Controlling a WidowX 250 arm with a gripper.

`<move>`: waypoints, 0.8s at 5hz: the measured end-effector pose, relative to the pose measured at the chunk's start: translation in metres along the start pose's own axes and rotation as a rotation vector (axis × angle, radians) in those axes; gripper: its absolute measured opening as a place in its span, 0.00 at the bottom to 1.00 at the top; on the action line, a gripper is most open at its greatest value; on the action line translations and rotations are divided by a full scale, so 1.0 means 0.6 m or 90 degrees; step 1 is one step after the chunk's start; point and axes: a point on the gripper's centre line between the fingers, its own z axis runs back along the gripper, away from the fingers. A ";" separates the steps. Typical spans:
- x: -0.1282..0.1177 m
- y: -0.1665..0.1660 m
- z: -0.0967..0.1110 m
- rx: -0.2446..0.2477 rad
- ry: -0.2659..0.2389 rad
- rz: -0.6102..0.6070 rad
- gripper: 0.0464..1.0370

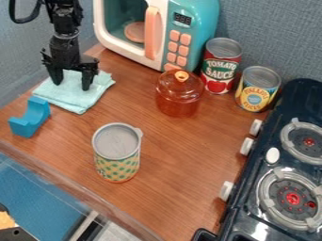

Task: Move the cloth to the right side of the table

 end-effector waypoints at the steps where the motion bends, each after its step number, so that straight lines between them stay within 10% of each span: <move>1: 0.013 0.039 0.000 0.010 -0.001 -0.056 0.96; 4: 0.082 0.185 0.005 0.058 0.005 -0.236 0.96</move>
